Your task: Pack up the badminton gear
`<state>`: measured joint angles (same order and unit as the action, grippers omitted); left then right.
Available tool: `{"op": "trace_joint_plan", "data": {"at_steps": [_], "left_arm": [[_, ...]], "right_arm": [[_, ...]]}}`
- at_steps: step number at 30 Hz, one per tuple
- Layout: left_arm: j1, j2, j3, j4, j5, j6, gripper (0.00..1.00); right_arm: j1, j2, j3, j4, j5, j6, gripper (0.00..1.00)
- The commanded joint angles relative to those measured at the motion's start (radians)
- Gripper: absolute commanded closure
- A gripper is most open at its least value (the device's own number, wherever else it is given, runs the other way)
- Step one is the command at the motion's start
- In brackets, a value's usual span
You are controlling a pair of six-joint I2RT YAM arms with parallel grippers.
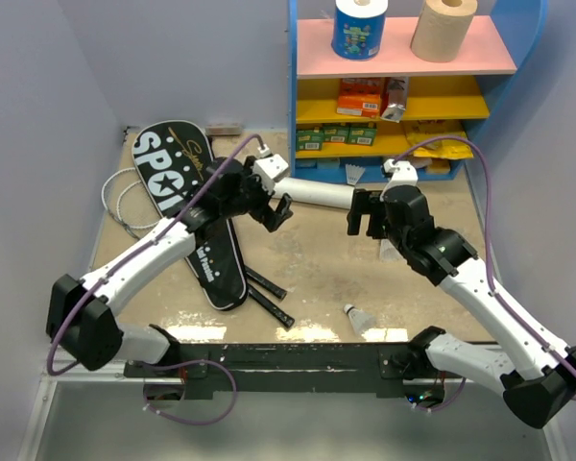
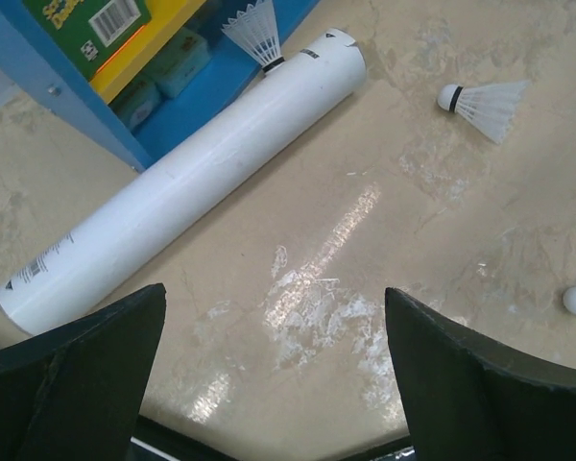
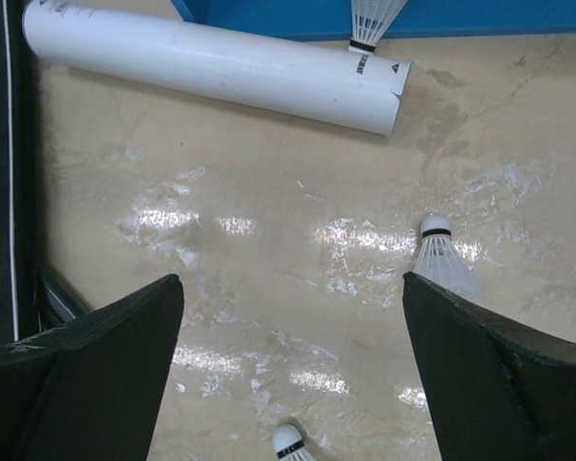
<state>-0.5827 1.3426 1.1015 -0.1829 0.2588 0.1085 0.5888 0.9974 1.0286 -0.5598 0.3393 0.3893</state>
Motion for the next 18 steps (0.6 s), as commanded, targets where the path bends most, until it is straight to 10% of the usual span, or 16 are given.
{"op": "trace_joint_plan", "data": {"at_steps": [1, 18], "left_arm": [[-0.063, 0.120, 0.106, -0.033, -0.025, 0.198, 0.00], [-0.281, 0.521, 0.239, 0.204, -0.335, 0.626, 0.00]], "right_arm": [[0.002, -0.003, -0.002, -0.034, -0.025, -0.010, 0.01], [0.000, -0.103, 0.079, -0.180, -0.029, 0.003, 0.01]]}}
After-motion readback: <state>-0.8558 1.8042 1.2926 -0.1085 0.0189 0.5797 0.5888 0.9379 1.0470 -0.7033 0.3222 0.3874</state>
